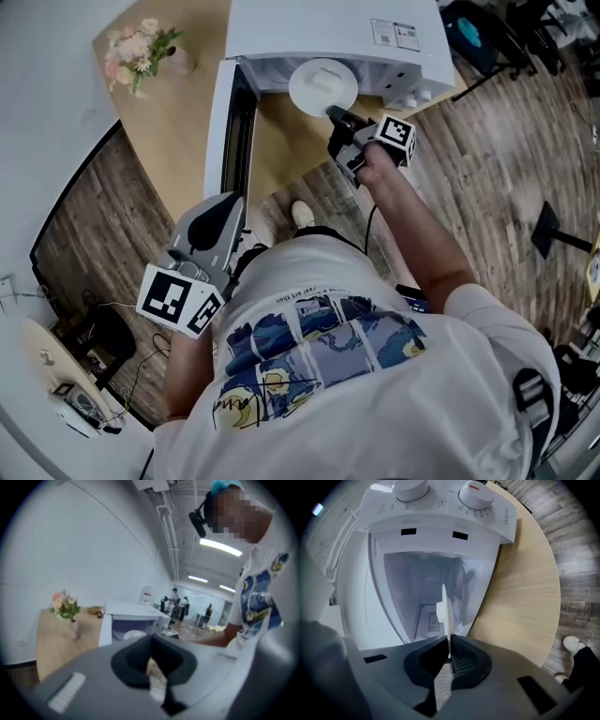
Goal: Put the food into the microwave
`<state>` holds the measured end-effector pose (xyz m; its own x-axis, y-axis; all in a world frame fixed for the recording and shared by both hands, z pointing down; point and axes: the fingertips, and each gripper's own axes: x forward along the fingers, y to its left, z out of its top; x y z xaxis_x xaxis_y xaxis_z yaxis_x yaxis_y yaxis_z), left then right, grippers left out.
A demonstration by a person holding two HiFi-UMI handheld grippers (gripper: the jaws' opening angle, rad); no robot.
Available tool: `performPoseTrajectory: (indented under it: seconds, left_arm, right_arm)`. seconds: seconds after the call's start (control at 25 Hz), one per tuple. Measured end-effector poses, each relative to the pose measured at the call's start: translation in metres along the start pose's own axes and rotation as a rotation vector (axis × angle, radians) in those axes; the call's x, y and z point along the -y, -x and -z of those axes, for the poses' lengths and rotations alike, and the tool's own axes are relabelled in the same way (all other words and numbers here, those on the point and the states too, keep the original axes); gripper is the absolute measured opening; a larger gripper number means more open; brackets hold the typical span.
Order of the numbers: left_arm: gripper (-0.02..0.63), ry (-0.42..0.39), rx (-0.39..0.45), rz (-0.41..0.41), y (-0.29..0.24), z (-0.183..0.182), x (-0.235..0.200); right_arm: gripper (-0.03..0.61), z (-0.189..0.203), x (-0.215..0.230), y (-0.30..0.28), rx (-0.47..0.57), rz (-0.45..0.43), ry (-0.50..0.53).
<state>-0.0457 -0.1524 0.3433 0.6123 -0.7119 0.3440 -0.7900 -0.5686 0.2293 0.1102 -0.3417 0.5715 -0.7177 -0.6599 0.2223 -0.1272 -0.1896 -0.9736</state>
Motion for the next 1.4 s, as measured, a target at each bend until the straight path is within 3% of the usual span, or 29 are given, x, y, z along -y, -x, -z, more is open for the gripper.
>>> performPoseTrajectory:
  seconds: [1.0, 1.4]
  left_arm:
    - [0.008, 0.005, -0.031, -0.024, -0.019, -0.006, -0.019]
    - [0.008, 0.017, -0.043, -0.012, -0.026, -0.003, -0.025]
  right_arm:
    - [0.015, -0.051, 0.013, -0.059, 0.068, 0.028, -0.009]
    - [0.016, -0.06, 0.012, -0.065, 0.122, 0.079, 0.071]
